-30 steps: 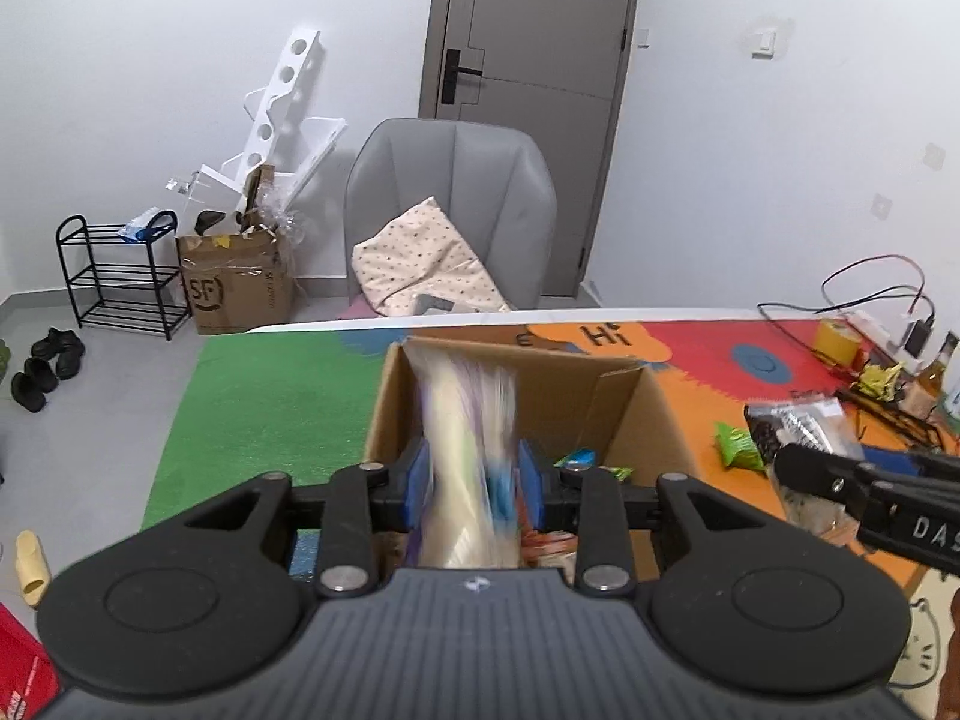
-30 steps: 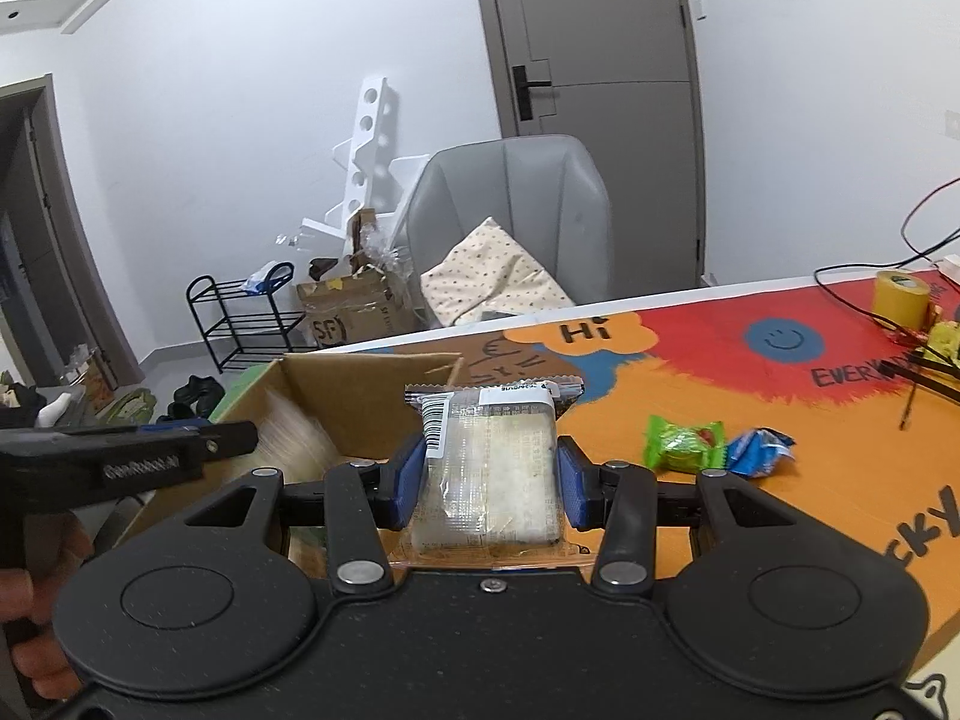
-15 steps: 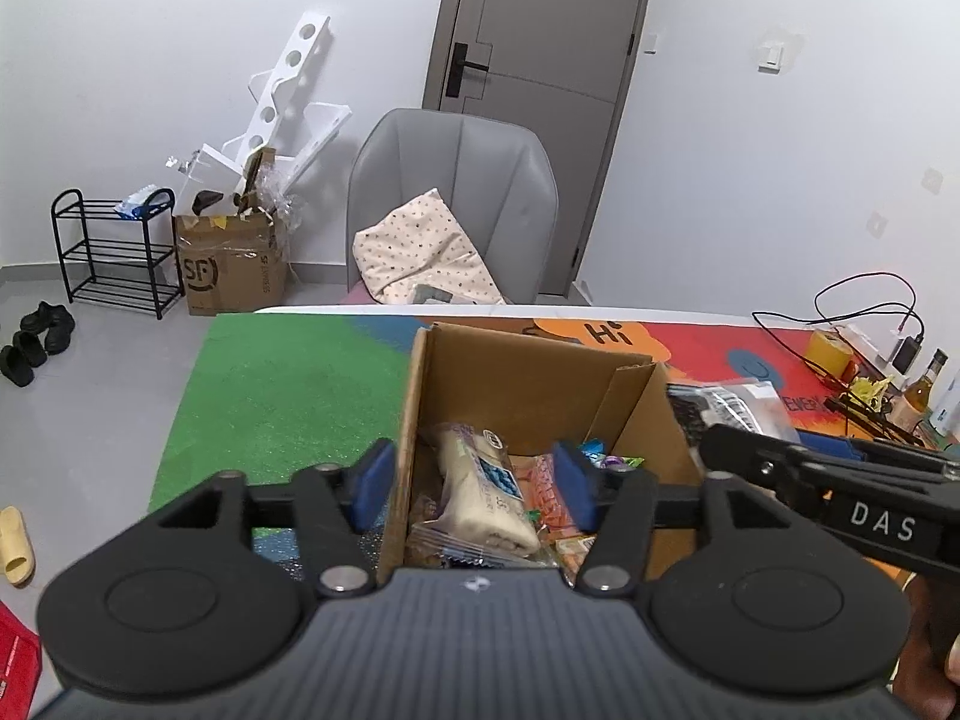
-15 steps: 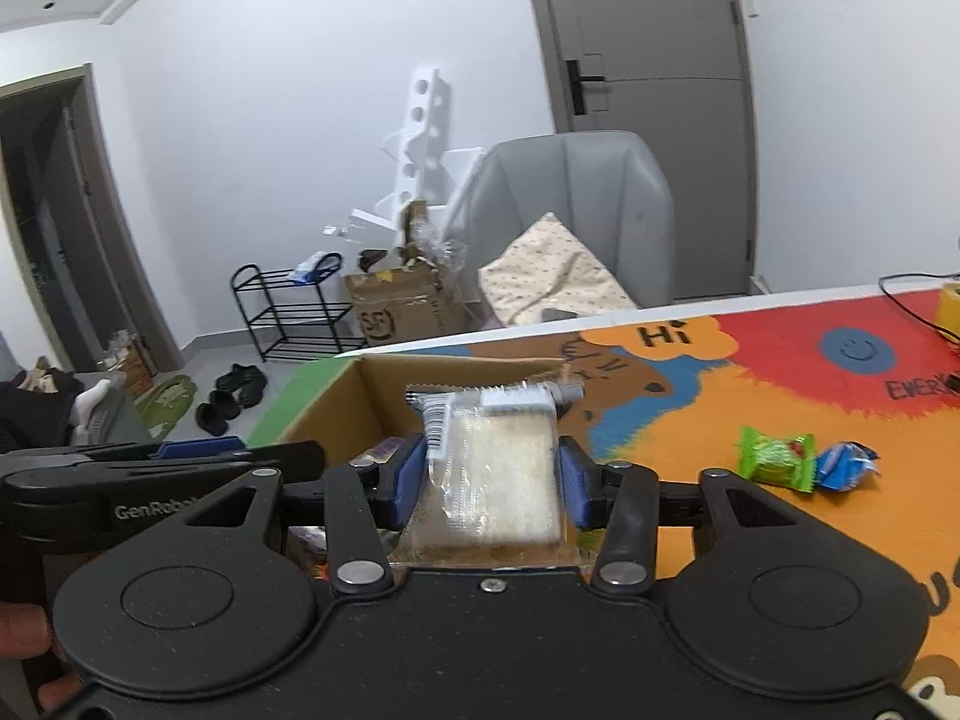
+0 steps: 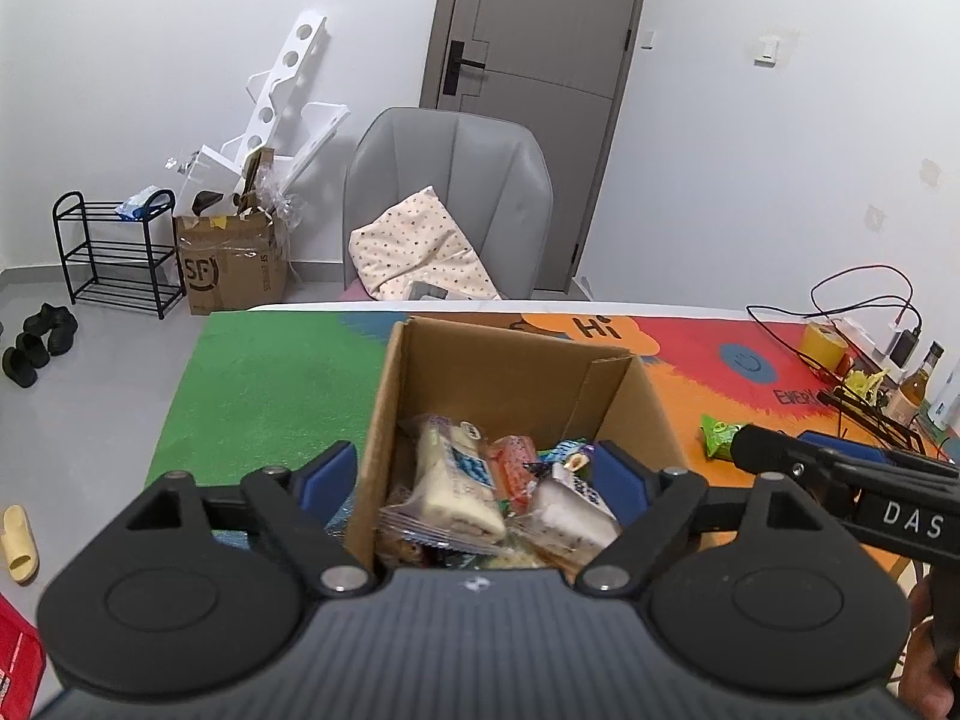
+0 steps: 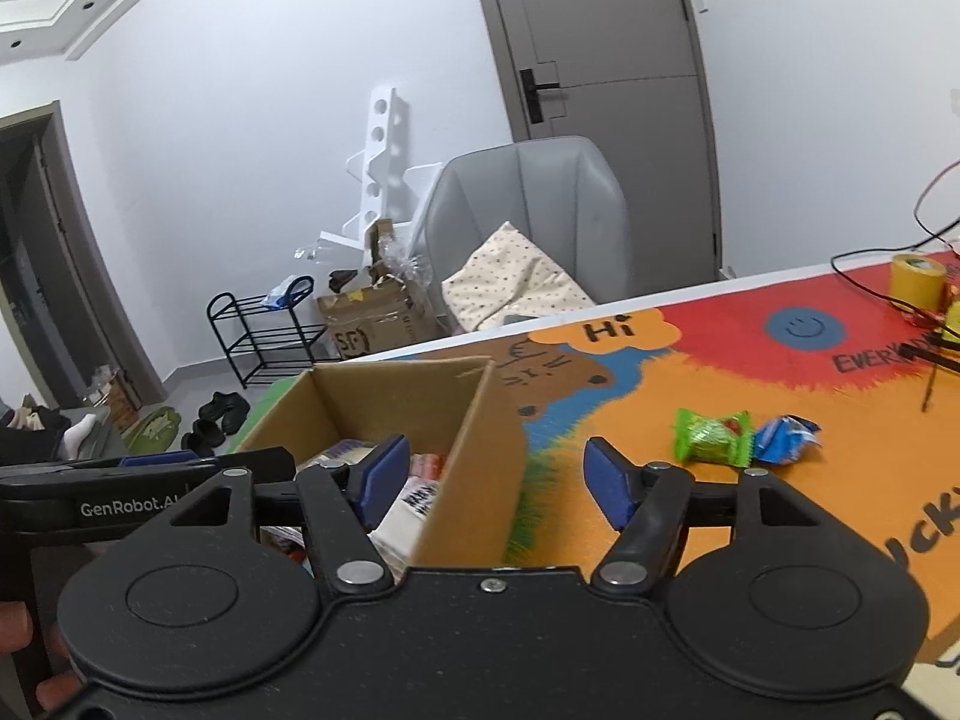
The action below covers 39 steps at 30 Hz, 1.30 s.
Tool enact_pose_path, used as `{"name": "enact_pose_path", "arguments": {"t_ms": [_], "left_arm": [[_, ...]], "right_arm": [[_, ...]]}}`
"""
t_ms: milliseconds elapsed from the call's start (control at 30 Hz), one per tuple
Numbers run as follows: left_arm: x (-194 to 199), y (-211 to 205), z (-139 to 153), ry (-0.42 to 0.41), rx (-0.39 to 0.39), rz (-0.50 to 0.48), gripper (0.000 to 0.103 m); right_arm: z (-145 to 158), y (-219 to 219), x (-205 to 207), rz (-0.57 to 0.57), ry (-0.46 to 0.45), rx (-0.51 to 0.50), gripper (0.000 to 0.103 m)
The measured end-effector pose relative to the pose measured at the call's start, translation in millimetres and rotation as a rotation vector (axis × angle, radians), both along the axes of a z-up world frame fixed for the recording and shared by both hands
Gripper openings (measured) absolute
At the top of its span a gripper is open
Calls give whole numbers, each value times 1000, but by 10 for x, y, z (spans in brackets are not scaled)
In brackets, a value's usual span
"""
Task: Organize snacks
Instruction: 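Open both grippers to drop the bread roll and cake packs into the box, then move both open grippers back toward the green candy and blue wrapper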
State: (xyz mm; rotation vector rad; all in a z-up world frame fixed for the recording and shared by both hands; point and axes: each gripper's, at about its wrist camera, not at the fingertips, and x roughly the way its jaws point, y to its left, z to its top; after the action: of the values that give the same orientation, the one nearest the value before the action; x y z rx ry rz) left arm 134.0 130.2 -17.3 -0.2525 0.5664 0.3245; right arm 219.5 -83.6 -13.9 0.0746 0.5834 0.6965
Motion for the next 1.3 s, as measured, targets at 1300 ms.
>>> {"name": "enact_pose_path", "arguments": {"t_ms": [1300], "left_arm": [[314,-1109,32,41,25,-122,95]], "right_arm": [[-232,-1290,150,-161,41,51,88]]}}
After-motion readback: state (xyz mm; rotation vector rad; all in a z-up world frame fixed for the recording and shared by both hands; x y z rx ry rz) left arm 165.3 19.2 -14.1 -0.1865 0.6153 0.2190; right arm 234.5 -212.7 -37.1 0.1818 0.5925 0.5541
